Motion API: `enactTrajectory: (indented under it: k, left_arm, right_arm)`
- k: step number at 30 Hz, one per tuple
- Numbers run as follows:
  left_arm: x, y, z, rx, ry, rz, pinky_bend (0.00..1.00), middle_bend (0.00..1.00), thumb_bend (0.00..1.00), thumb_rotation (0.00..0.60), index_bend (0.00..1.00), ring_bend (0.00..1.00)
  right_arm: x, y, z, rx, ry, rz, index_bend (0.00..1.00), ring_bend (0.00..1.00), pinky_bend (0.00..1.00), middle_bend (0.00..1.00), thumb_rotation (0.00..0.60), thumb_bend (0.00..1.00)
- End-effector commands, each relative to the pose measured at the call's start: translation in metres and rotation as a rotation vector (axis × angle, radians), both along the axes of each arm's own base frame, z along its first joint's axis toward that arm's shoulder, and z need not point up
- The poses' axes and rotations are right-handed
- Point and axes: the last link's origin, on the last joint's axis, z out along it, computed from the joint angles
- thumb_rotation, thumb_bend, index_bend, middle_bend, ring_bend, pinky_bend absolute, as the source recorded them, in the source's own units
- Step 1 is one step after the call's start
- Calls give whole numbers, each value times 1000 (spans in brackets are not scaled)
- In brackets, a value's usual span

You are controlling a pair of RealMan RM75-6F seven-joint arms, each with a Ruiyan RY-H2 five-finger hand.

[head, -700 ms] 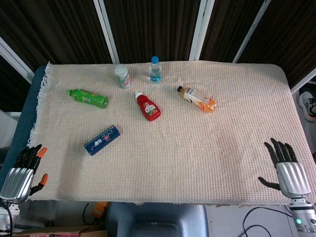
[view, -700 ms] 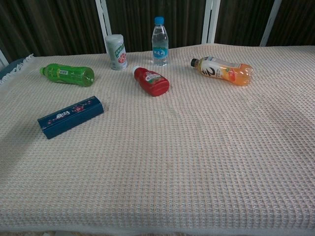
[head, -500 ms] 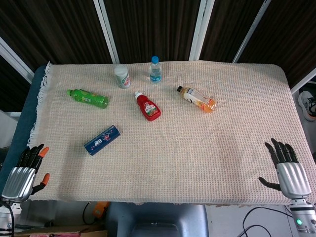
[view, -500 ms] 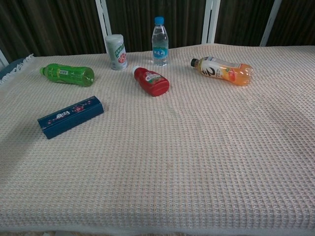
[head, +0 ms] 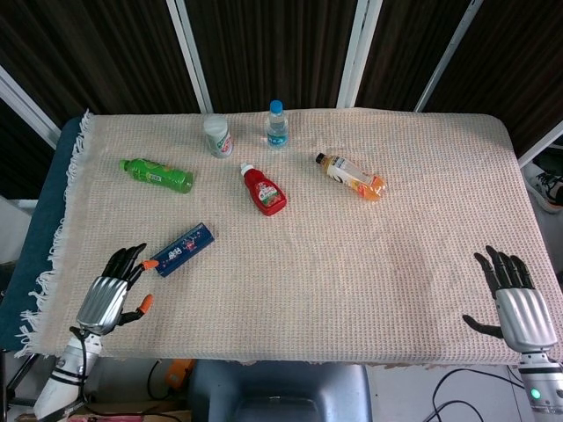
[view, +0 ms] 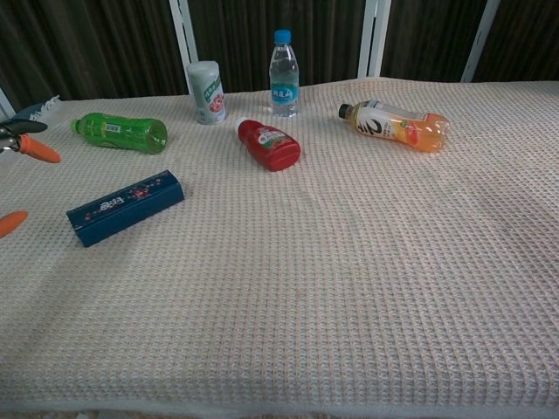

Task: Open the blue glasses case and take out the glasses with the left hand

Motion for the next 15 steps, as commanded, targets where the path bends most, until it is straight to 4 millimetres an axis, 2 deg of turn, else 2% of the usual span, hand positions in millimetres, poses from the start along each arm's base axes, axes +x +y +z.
enactTrajectory:
  k: [1,7,11,15]
  left_arm:
    - [27,16,-19,13,-17,-17,0,0,358,600,263,0]
    - [49,35,-44,34,12,-3,0,0,348,600,217,0]
    - [53,45,-61,33,39,23,0,0,343,600,166,0]
    - [51,56,-74,29,73,69,0,0,345,600,185,0]
  right_arm:
    - [0,-1,0,4,-1,-2,0,0,0,0,600,178]
    - [0,-2,1,13,-9,-3,0,0,0,0,600,178]
    - [0,-1,3,9,-18,-2,0,0,0,0,600,178]
    - [-1,-1,5,9,-24,-3,0,0,0,0,600,178]
